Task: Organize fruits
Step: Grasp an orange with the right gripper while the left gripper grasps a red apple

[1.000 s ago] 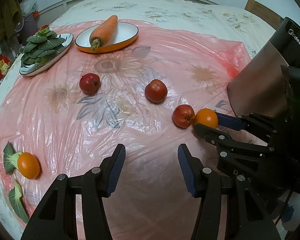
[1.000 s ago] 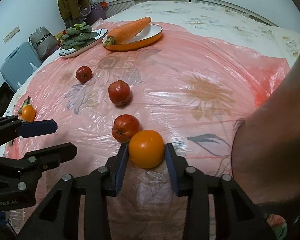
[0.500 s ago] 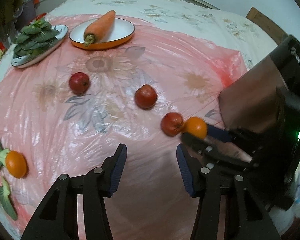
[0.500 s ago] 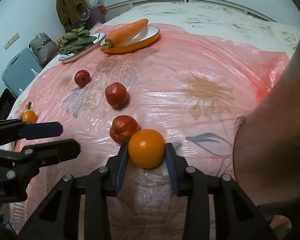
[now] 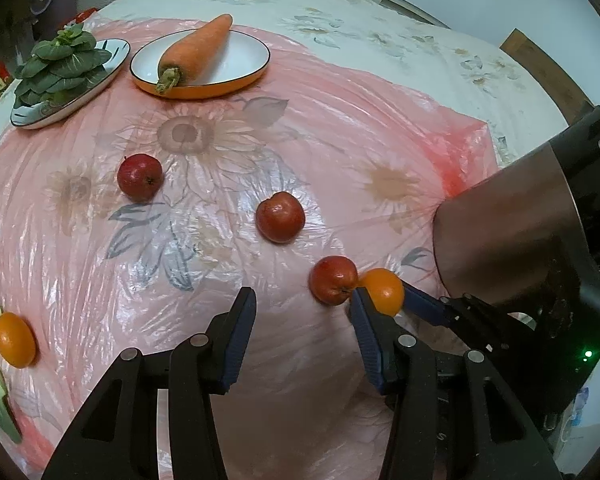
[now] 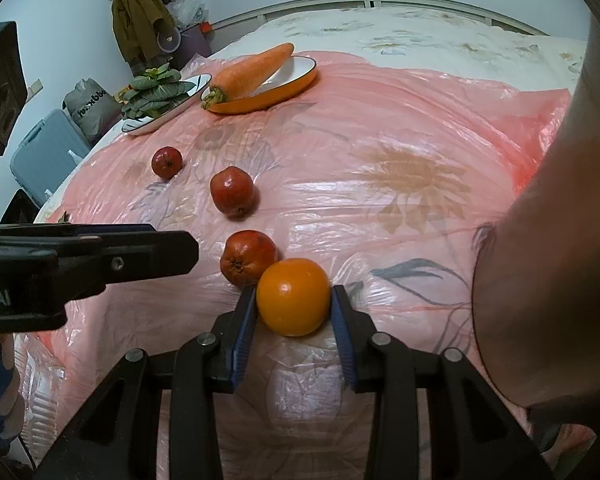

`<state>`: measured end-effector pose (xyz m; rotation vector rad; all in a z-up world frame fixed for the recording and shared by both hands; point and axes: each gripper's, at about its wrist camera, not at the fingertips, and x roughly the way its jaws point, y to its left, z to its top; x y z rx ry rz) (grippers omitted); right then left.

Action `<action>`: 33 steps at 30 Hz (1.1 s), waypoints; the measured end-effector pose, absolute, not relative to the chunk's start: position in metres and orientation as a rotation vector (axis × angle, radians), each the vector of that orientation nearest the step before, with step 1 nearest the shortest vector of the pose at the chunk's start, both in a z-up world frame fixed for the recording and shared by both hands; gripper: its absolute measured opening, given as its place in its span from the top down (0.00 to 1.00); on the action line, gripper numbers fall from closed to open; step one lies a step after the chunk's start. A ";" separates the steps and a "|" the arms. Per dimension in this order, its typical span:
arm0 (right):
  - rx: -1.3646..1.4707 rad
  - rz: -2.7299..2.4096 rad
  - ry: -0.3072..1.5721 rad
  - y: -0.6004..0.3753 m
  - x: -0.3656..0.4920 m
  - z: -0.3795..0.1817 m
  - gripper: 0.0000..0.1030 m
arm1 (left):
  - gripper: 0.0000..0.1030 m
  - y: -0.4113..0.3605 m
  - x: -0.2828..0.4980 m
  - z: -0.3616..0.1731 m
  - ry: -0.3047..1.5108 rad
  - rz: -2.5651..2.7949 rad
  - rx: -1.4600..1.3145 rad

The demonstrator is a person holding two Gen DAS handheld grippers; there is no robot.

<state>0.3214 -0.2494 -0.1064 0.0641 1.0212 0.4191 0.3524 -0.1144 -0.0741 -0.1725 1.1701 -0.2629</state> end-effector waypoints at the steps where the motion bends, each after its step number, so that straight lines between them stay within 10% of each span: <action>1: 0.068 0.419 1.019 -0.249 0.321 -0.106 0.74 | 0.58 -0.114 0.353 -0.075 1.171 -0.260 -0.175; 33: 0.150 0.394 1.004 -0.281 0.288 -0.092 0.74 | 0.74 -0.147 0.377 -0.104 1.224 -0.265 -0.180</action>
